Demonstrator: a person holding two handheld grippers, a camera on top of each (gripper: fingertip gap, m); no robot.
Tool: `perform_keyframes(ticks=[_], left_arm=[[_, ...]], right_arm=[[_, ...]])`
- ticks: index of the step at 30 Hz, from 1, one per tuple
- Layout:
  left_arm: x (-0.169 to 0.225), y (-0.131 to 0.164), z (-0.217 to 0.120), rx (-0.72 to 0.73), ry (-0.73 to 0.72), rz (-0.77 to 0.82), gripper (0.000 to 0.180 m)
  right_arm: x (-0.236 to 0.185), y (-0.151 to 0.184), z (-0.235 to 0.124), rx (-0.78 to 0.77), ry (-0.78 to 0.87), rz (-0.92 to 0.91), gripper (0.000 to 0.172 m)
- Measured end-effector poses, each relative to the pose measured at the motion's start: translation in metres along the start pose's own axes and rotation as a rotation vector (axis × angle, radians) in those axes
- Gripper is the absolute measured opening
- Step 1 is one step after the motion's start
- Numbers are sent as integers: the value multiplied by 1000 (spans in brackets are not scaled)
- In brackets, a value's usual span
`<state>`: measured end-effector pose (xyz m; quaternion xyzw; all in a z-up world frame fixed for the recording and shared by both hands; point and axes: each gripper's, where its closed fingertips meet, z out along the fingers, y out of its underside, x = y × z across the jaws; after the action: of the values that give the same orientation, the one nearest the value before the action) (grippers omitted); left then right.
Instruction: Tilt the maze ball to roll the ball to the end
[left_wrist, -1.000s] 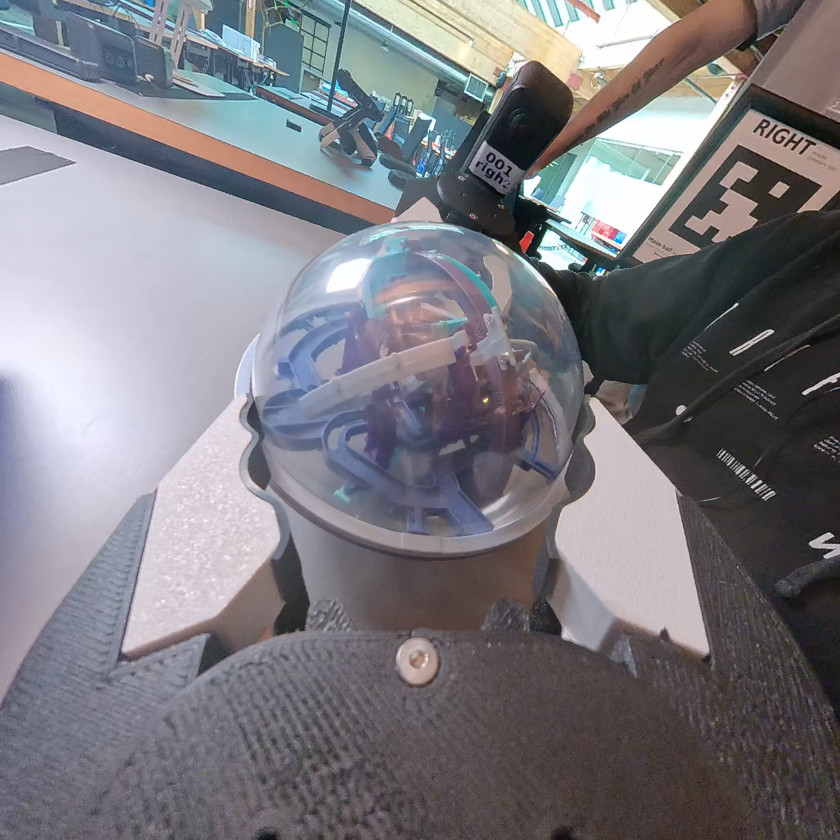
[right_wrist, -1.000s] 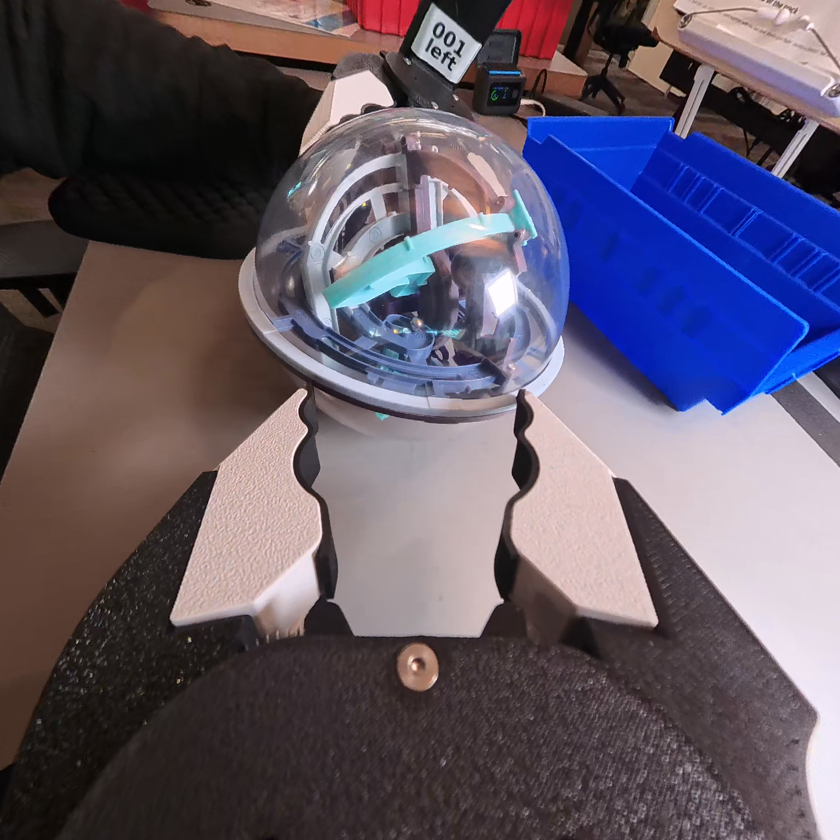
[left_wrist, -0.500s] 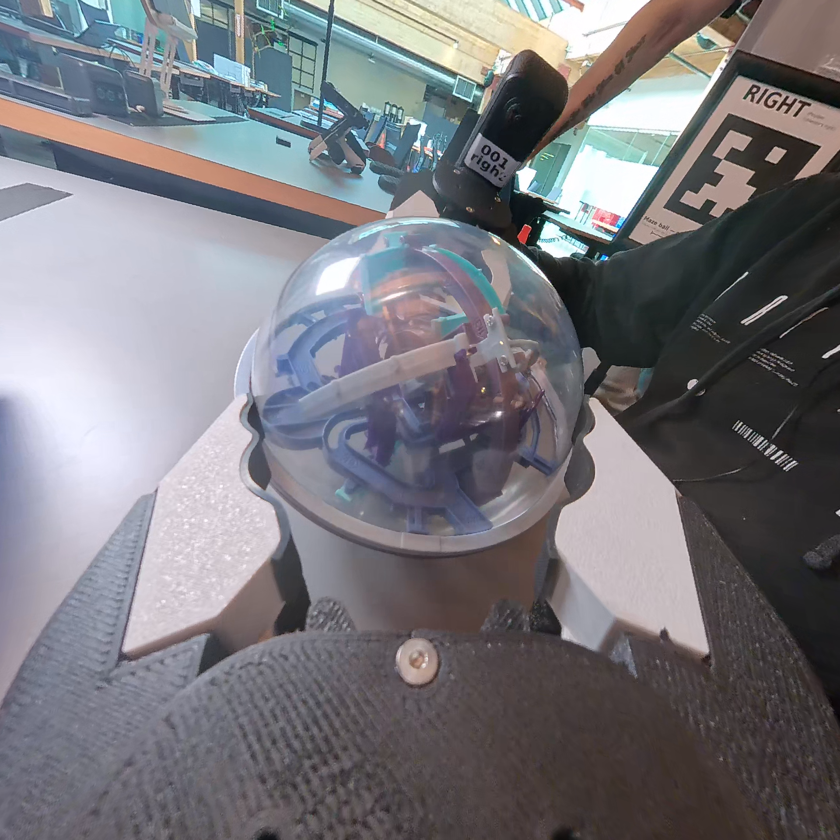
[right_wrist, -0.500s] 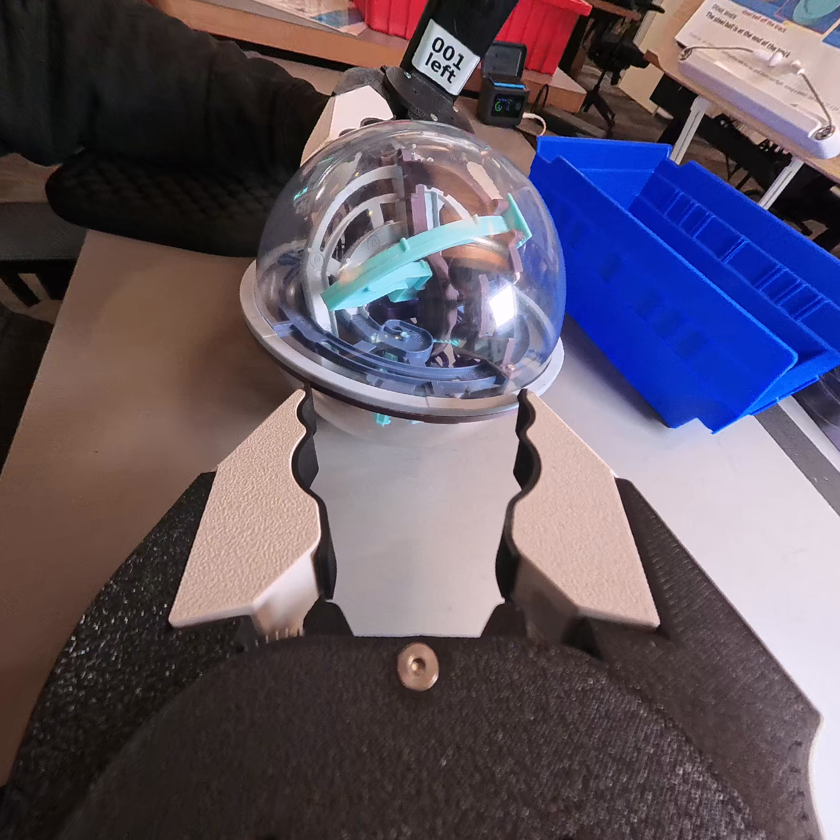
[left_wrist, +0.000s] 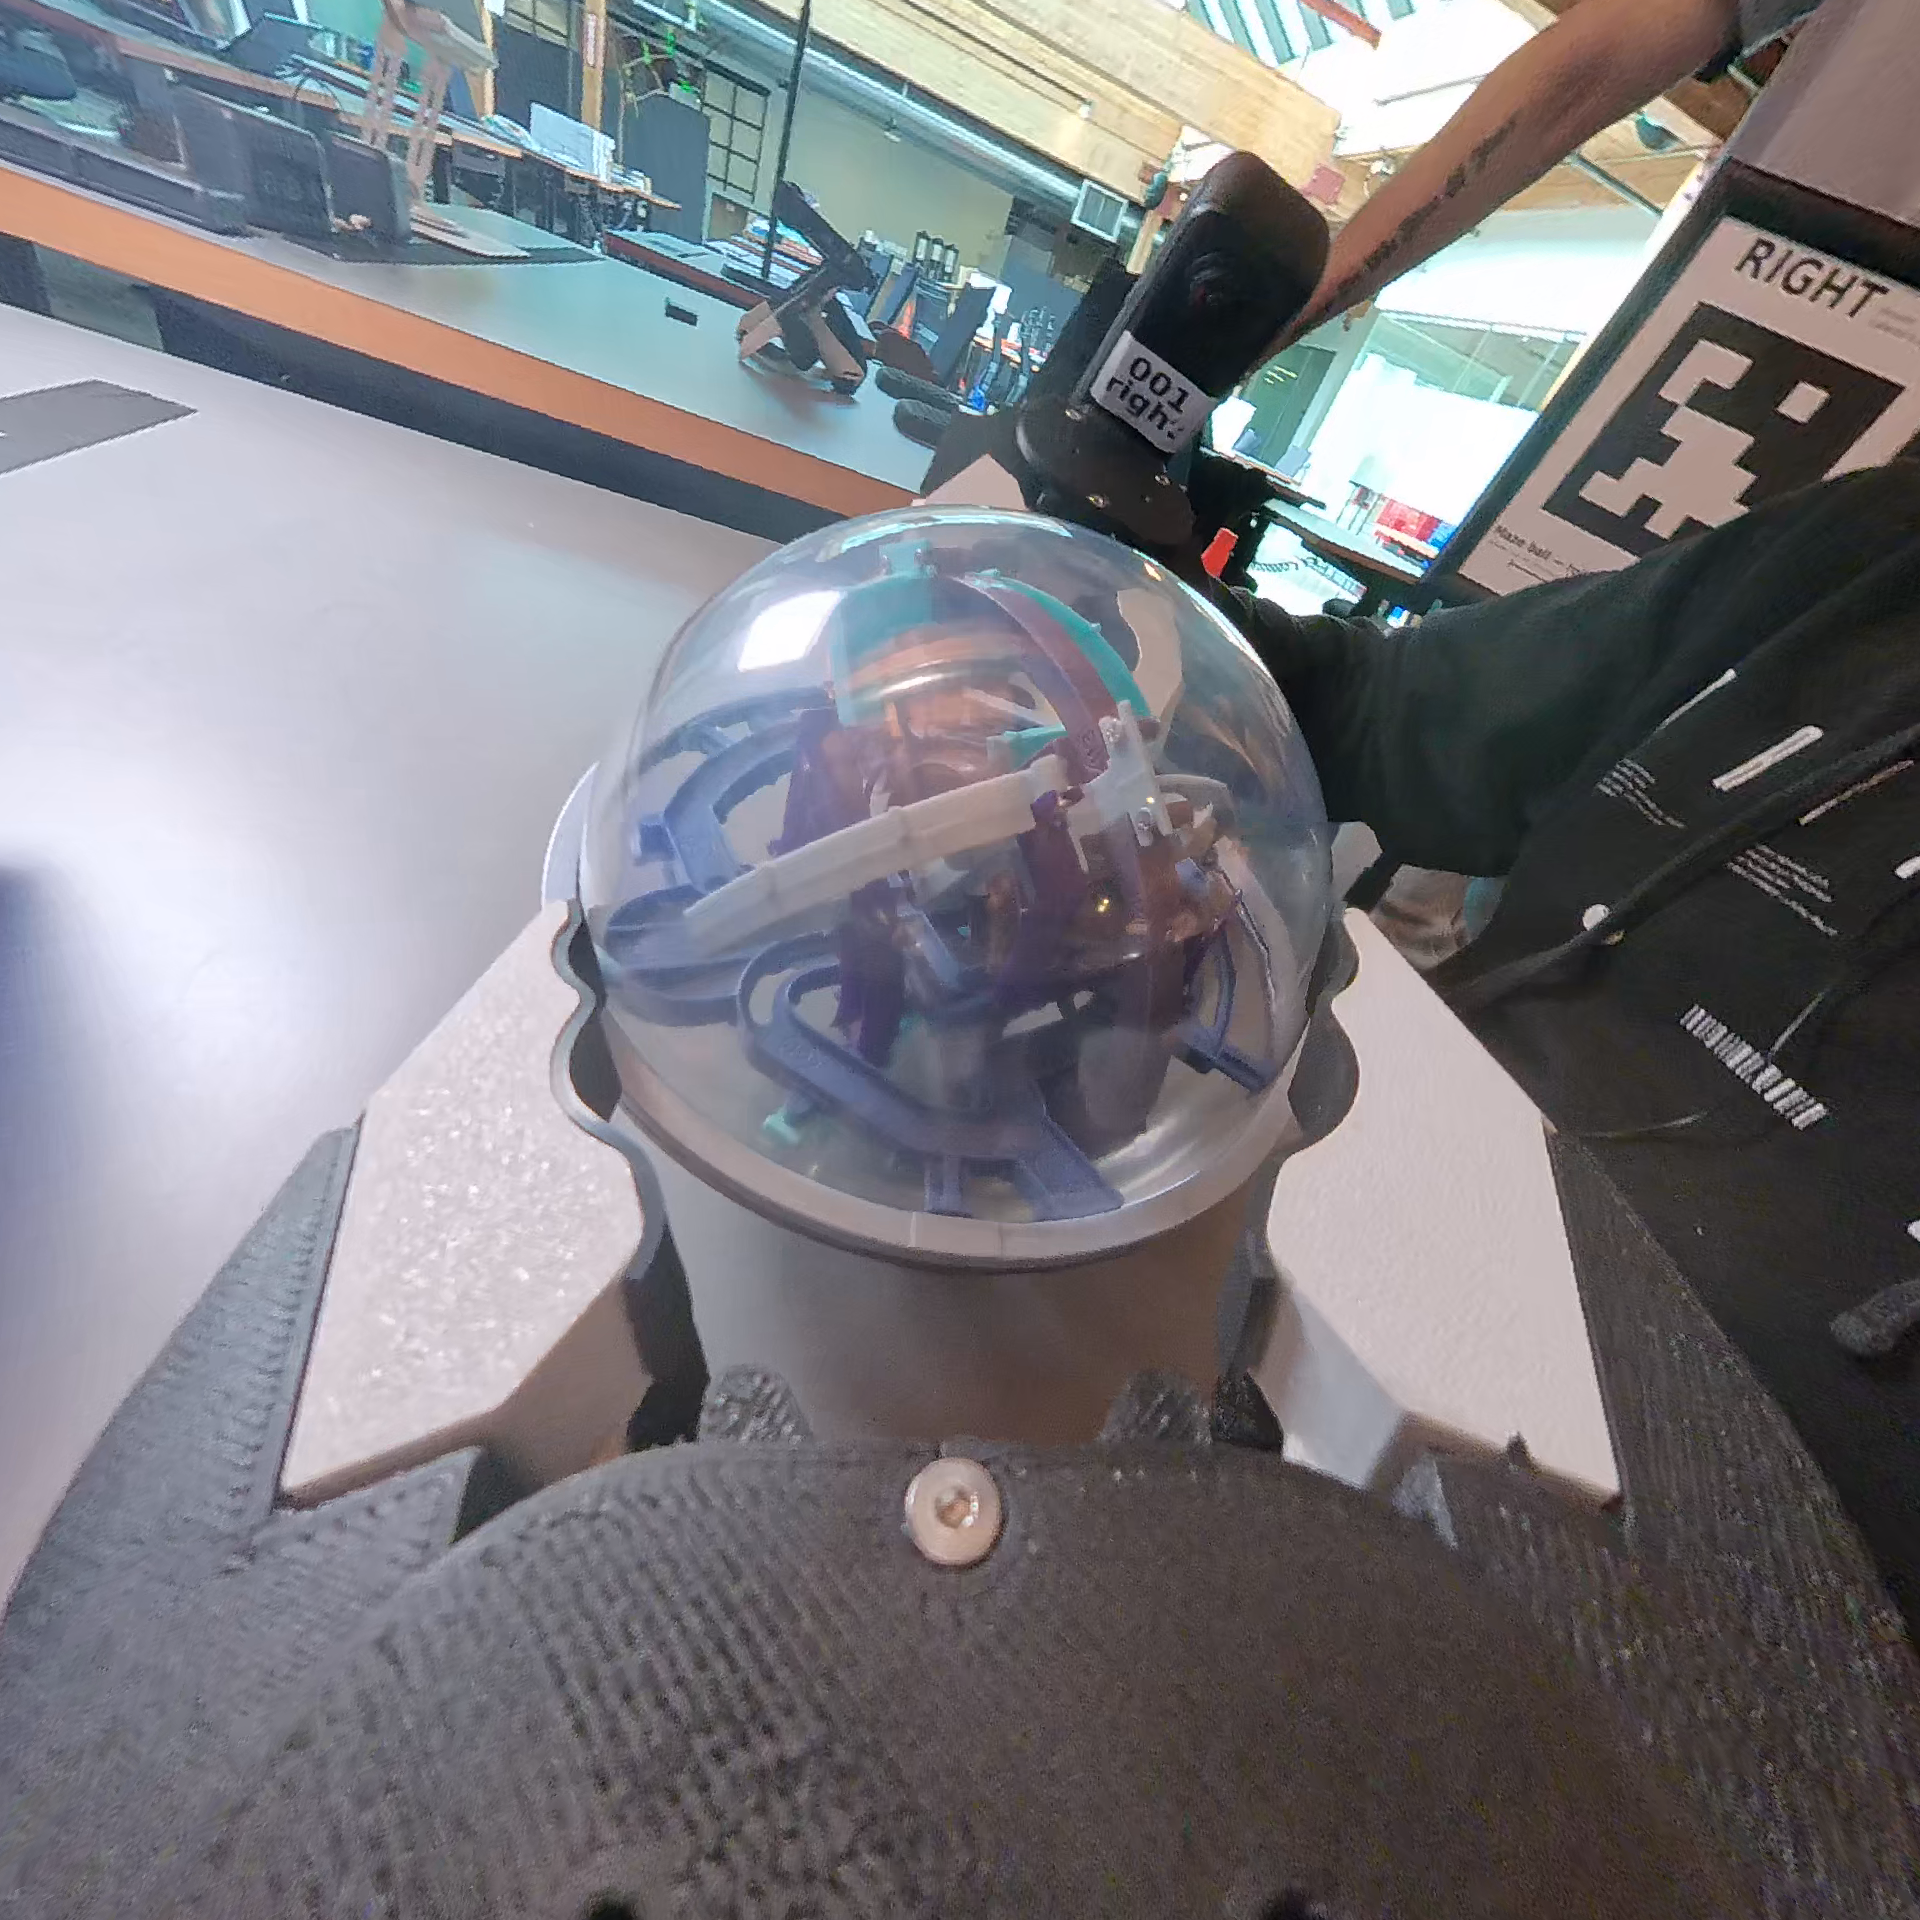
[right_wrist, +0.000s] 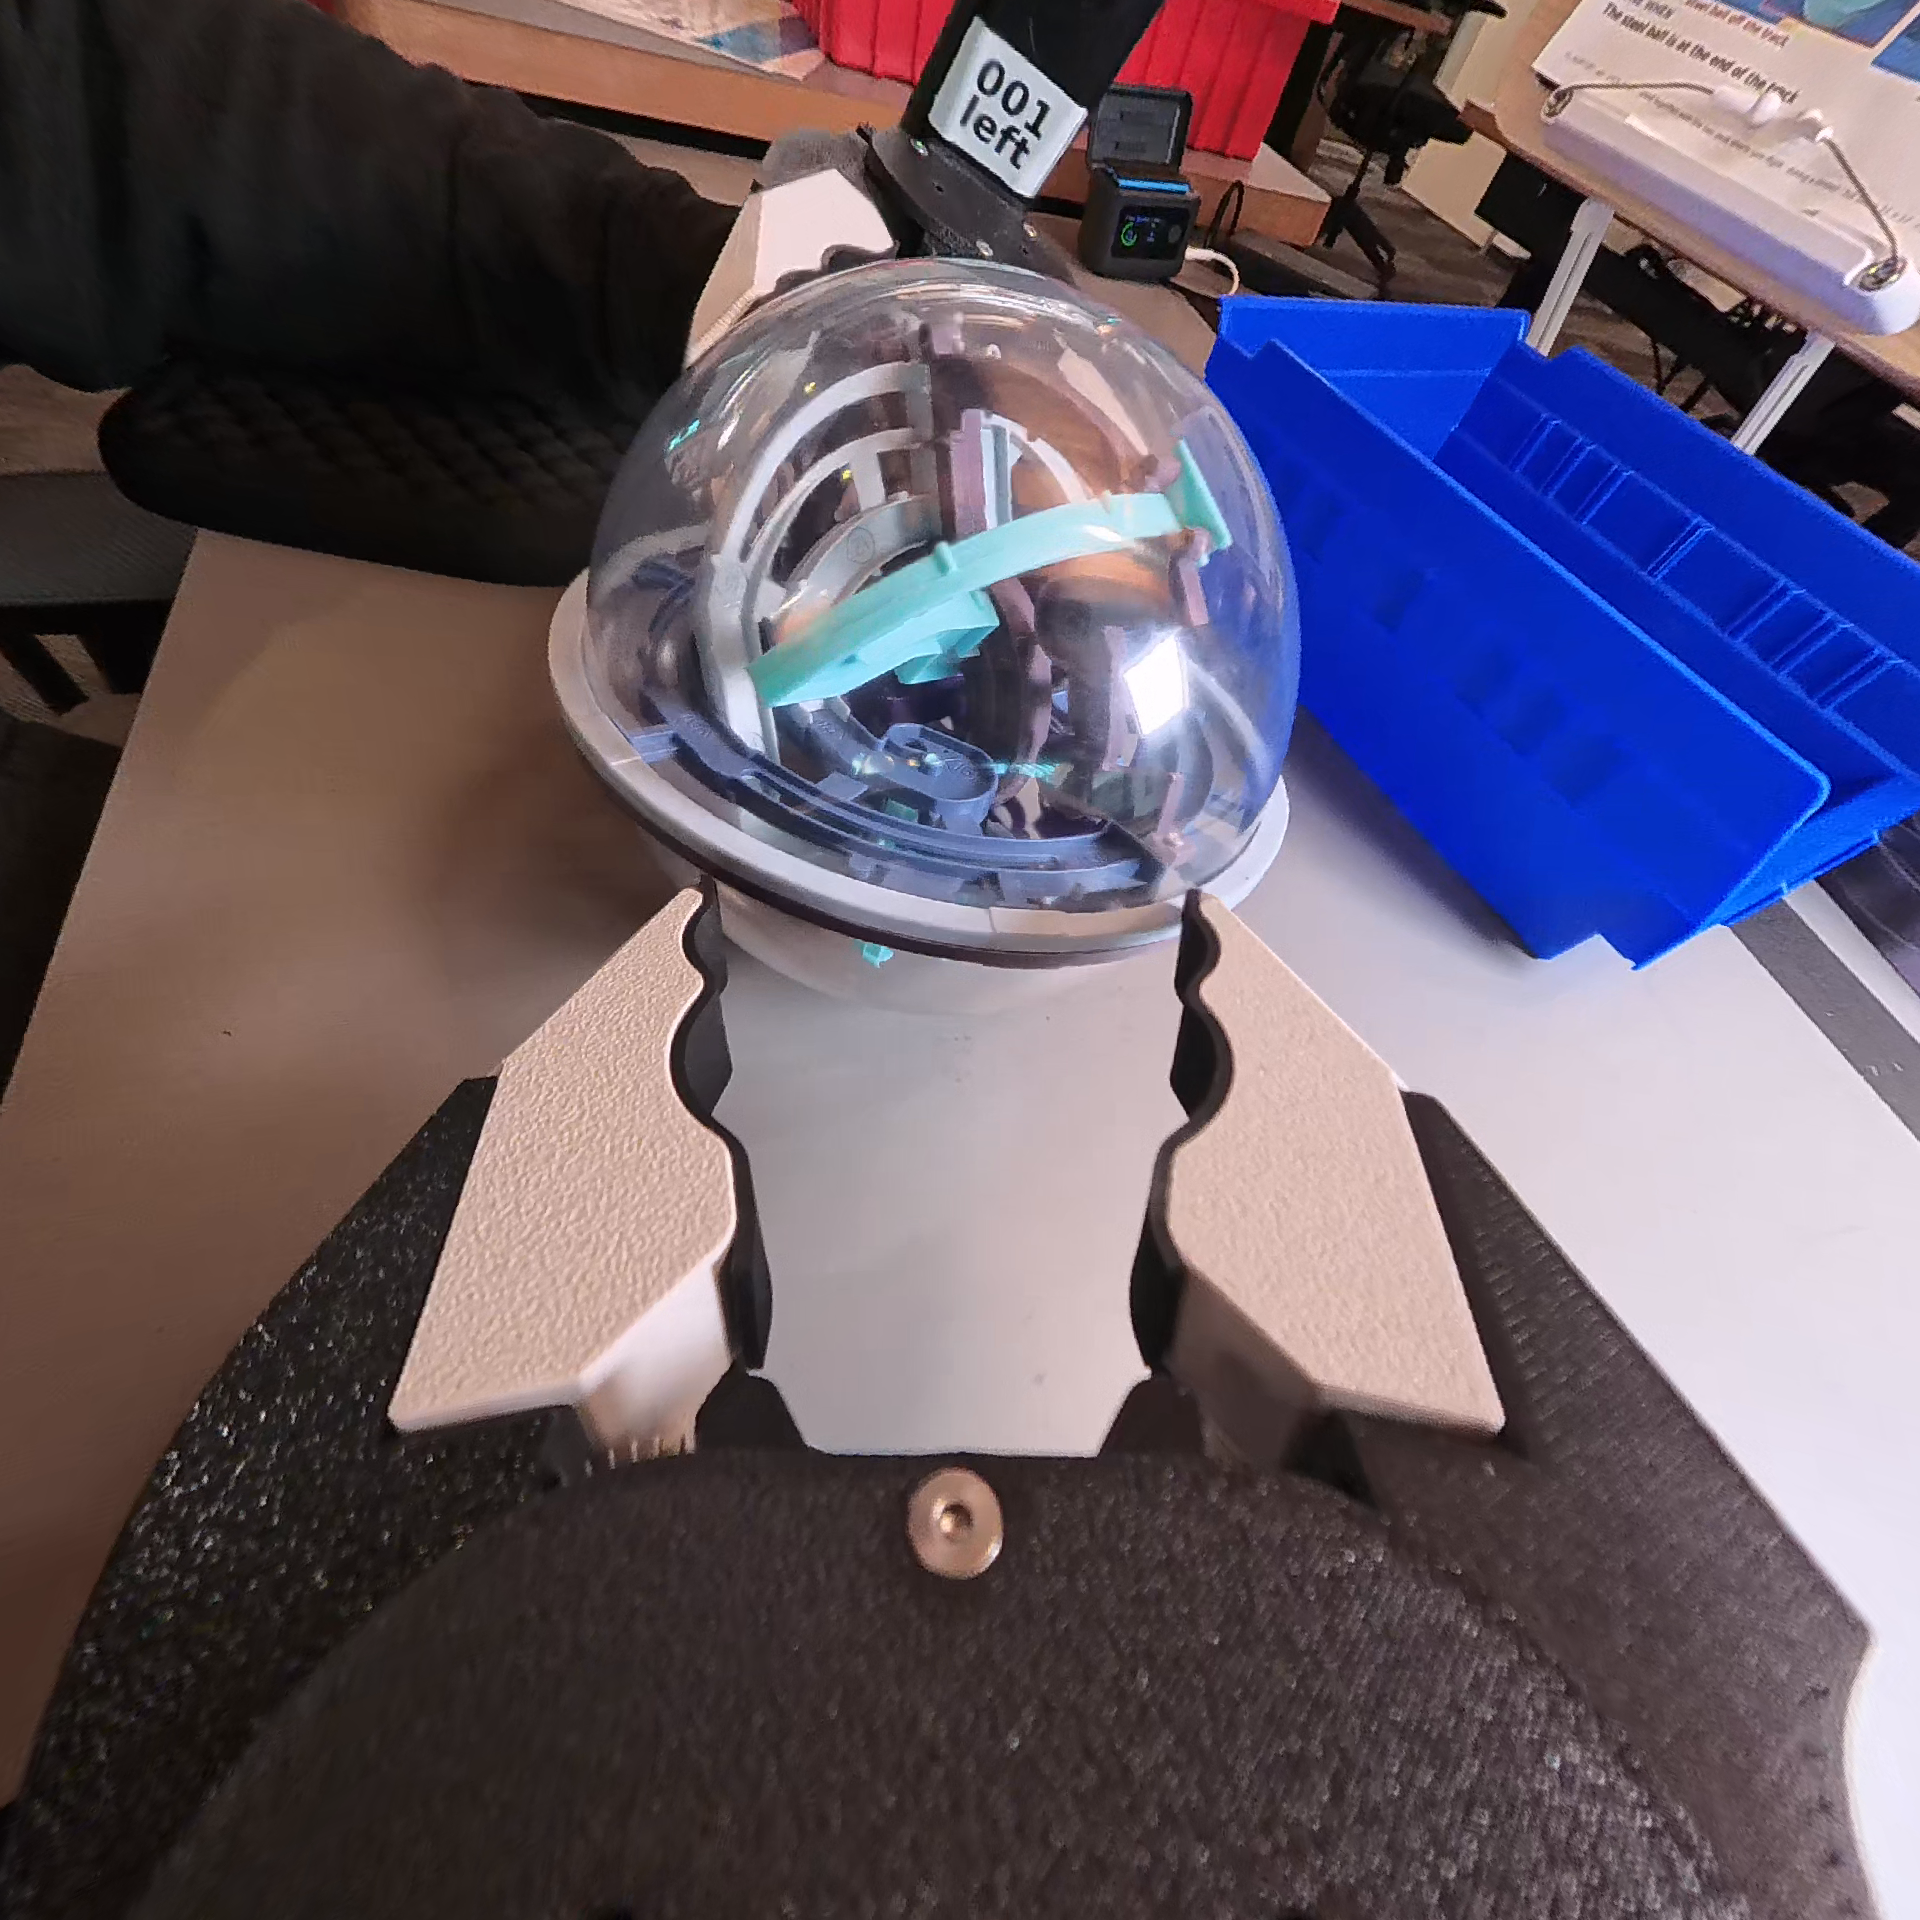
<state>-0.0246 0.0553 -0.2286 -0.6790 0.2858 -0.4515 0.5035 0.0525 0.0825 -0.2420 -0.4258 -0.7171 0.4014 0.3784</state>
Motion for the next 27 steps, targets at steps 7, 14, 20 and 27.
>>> perform_keyframes(ticks=[7, 14, 20, 27], left_arm=[[6, -6, -16, 17, -116, 64, 135], [9, 23, -13, -94, -194, 143, 140], [-1, 32, -10, -170, -282, 218, 136], [-3, 29, -10, -166, -293, 205, 132]], right_arm=[[3, 3, -1, 1, 26, -35, 74], [6, 3, -3, -23, 114, -174, 48], [4, 11, 0, -83, 177, -317, 17], [4, 17, 1, -109, 224, -360, 13]])
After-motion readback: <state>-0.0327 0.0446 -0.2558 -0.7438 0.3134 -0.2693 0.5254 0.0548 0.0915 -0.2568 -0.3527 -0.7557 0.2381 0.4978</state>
